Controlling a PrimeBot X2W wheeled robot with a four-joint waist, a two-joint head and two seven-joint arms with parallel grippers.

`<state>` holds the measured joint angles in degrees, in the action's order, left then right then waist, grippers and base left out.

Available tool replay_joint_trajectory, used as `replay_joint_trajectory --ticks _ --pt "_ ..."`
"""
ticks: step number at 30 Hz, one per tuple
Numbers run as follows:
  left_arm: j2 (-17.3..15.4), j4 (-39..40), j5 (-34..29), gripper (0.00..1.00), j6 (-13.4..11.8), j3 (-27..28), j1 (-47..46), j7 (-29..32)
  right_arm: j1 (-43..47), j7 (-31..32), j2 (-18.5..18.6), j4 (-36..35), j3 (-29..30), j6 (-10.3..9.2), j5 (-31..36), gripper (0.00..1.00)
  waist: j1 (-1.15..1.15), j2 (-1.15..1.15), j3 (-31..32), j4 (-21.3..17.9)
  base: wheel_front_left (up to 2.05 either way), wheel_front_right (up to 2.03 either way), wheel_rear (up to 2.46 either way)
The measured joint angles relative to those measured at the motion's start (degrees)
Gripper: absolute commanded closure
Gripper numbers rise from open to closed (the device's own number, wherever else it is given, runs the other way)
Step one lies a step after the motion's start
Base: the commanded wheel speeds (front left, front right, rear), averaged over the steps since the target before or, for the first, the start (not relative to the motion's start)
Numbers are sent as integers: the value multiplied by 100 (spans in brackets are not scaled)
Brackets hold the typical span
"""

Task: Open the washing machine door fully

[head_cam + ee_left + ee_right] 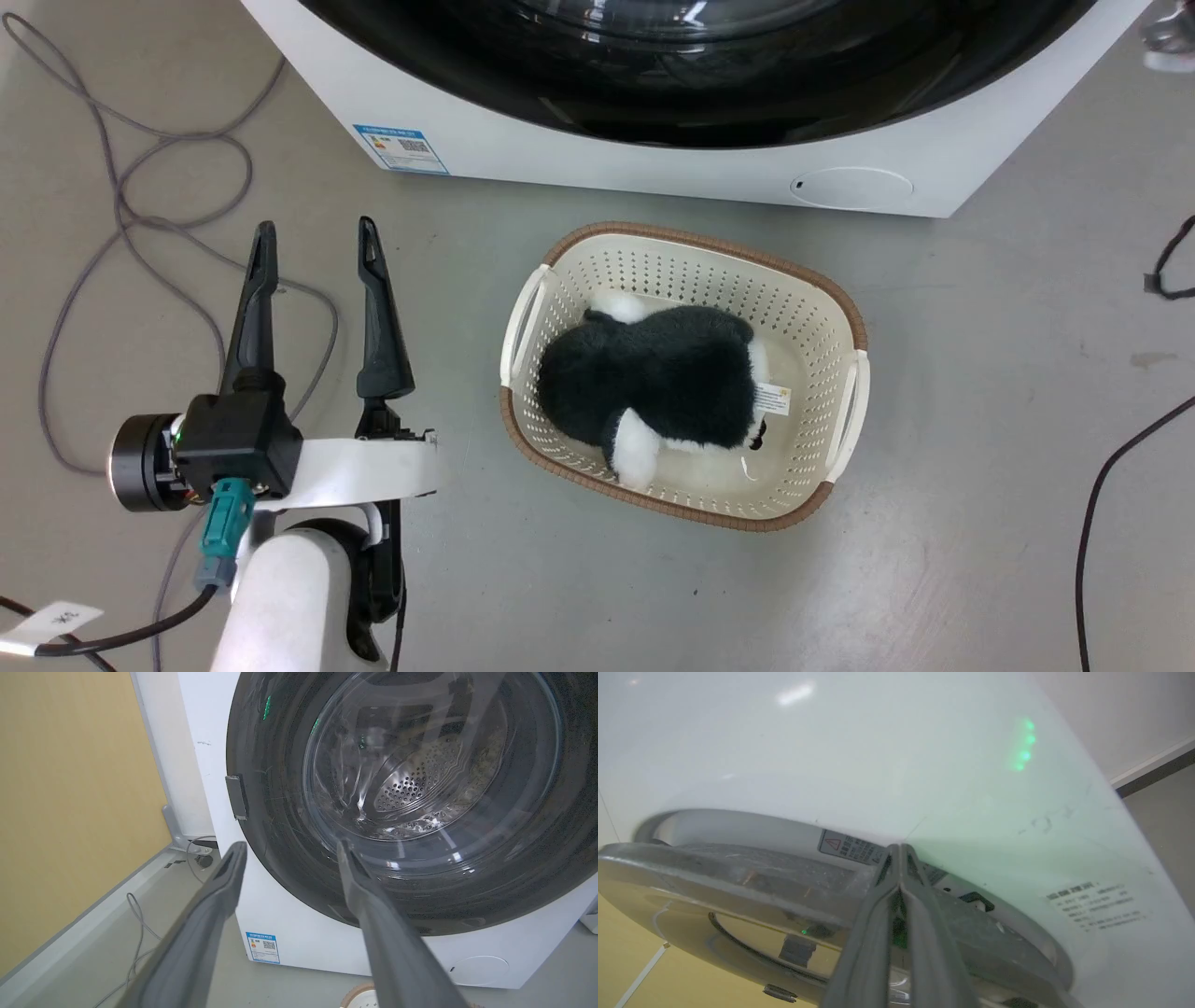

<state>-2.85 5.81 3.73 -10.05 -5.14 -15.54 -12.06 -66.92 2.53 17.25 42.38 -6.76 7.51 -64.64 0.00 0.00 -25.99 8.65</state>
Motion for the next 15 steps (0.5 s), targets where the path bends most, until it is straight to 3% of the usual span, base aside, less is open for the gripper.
replay_joint_trajectory --ticks 15 --pt "1 -85 59 0 -63 18 5 -171 -229 1964 581 342 -515 -18 -1435 100 0 0 189 42 0 0 0"
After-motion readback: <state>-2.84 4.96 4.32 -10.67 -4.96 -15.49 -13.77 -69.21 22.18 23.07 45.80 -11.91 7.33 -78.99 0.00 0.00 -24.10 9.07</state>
